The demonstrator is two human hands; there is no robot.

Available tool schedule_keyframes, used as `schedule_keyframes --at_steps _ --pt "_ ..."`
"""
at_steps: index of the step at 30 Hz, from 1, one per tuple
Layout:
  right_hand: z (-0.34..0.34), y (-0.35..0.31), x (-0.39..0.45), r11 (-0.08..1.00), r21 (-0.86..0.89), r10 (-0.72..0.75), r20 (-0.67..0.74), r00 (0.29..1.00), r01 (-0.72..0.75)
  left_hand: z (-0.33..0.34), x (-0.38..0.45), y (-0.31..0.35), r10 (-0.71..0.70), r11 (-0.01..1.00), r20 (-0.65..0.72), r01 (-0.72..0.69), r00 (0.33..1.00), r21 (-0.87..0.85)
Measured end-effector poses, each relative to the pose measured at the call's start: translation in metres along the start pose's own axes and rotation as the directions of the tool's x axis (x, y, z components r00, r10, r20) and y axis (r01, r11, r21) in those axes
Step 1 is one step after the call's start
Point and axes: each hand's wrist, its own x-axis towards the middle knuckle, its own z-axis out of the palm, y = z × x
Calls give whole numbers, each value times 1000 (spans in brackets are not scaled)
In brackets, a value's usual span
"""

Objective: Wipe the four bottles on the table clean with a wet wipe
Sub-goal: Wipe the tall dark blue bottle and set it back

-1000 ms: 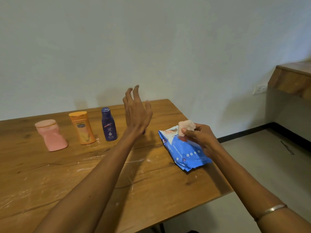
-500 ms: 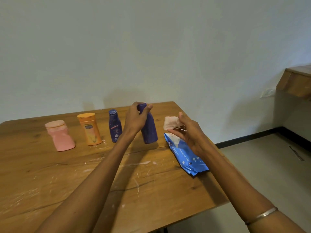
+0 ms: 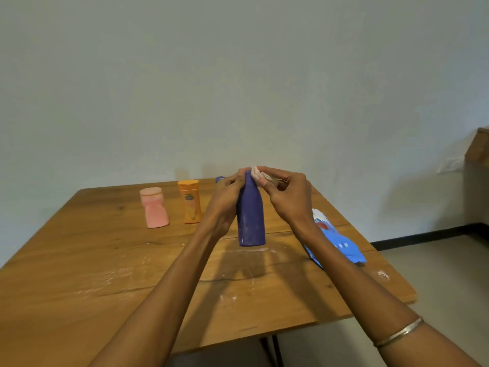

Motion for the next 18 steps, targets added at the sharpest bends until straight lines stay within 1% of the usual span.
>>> schedule_keyframes --at_steps 2,6,9,11,14,18 --pt "4 -5 -4 998 -26 -51 26 998 52 -8 -8 4 6 1000 3 -6 1000 -21" --pt "9 -10 -11 991 -71 -104 92 990 111 -17 -18 6 15 997 -40 -18 999 -80" --pt "8 -8 -21 984 -107 -120 175 977 140 -26 -18 3 23 992 -53 -30 998 -127" --pt "7 -2 -31 977 -150 -115 213 970 148 -31 -19 2 31 991 -59 -38 998 -125" --pt "5 8 -49 970 -184 -114 233 966 159 -36 -22 0 40 990 -68 -49 997 -132" --pt "8 15 -63 958 -221 -135 217 967 184 -38 -26 -7 -1 988 -62 -8 998 -156"
